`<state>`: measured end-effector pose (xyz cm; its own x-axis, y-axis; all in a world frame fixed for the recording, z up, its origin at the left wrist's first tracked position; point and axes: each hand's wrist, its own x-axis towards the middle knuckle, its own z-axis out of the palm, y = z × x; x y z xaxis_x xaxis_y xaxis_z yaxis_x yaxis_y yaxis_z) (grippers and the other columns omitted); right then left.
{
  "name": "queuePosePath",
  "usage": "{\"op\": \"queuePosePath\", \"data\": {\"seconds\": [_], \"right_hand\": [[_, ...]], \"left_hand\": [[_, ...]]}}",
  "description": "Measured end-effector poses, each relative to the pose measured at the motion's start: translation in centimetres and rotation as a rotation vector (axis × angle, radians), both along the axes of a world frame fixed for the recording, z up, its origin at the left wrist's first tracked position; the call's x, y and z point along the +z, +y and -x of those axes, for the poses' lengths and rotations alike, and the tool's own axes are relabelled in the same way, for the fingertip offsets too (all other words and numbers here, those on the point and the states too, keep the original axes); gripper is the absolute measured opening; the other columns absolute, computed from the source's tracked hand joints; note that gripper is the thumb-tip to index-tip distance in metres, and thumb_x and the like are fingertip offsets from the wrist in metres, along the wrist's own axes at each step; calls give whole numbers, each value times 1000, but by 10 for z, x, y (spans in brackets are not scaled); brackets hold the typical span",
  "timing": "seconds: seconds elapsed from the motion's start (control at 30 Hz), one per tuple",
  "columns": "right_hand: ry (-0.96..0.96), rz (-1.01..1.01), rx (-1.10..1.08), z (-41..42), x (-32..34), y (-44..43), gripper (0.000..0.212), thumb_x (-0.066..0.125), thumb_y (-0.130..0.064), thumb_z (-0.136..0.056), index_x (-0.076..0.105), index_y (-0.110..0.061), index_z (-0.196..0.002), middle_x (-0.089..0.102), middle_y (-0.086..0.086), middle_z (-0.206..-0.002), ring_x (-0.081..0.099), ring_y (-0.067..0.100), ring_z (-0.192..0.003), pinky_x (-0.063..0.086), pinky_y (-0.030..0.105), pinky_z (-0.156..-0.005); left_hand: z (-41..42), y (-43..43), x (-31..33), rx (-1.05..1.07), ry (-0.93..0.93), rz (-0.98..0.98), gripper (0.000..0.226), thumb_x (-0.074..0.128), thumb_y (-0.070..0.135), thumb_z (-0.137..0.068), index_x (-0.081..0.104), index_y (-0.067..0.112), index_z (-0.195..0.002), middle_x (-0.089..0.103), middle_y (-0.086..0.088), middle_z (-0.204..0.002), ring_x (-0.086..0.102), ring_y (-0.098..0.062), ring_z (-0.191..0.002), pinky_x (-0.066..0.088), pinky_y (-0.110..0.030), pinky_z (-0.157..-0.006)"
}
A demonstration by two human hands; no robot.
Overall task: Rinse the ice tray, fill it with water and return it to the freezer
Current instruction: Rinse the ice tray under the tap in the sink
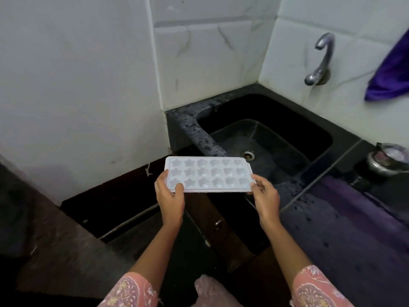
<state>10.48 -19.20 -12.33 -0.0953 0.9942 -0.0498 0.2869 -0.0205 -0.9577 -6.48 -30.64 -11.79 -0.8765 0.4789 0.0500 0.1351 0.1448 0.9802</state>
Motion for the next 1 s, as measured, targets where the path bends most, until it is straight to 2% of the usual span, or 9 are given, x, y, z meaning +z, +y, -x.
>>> {"op": "queuePosePath", "data": {"seconds": [0.1,0.23,0.27,0.33,0.43,0.53,0.7,0.9,1.0], "right_hand": [[19,8,-86,-6,3,23,26,54,-7,-88,62,-30,-96,63,6,-111,63,20,-94,51,34,-89],[39,8,-174,-16,6,59,25,53,-5,-88,64,-25,-101,62,5,-111,62,14,-85,50,21,-74],[35,3,-194,-18,5,70,26,53,-6,-88,64,-25,-101,63,5,-110,62,15,-85,50,22,-75],[34,-12,-238,-21,4,92,27,53,-6,-87,63,-29,-96,64,7,-110,63,20,-90,51,31,-83],[55,-16,-308,-23,6,124,29,54,-5,-86,62,-32,-91,64,7,-107,63,23,-91,51,34,-85],[68,-9,-361,-25,7,150,30,54,-4,-86,62,-32,-91,66,7,-105,63,22,-91,52,36,-85],[85,4,-432,-31,7,185,26,54,-5,-87,64,-27,-98,64,7,-108,63,21,-94,52,35,-87],[97,32,-528,-37,5,211,26,55,-4,-87,66,-17,-106,64,8,-110,62,21,-96,49,29,-84],[89,30,-587,-37,9,224,26,55,-3,-87,66,-13,-108,64,9,-109,62,21,-93,48,29,-85]], "left_hand": [[0,36,2,-70,4,-3,47,51,0,-87,41,7,-132,40,-11,-135,44,-22,-117,42,-34,-95],[-3,90,4,-144,10,-2,47,50,-2,-87,41,5,-133,41,-8,-136,42,-11,-111,35,-5,-78],[-3,104,4,-169,10,-5,47,51,-2,-87,41,5,-133,41,-8,-136,40,-8,-109,34,-4,-75],[-3,133,5,-226,11,-15,48,51,-2,-87,41,6,-134,41,-8,-137,39,-7,-108,32,-10,-79],[2,181,8,-321,14,-24,47,51,-1,-88,41,7,-133,42,-8,-135,42,-12,-109,33,-20,-83],[4,221,8,-381,19,-38,46,49,-1,-89,41,8,-133,42,-6,-134,42,-12,-110,34,-18,-80],[-2,270,5,-401,-37,-52,44,49,1,-89,43,9,-132,44,-9,-134,46,-21,-115,37,-28,-87],[-3,315,5,-438,-89,-27,35,48,12,-94,48,10,-129,48,-8,-132,47,-22,-118,37,-27,-90],[3,342,5,-492,-142,4,40,47,17,-95,44,14,-136,45,-7,-138,45,-23,-124,37,-33,-101]]}}
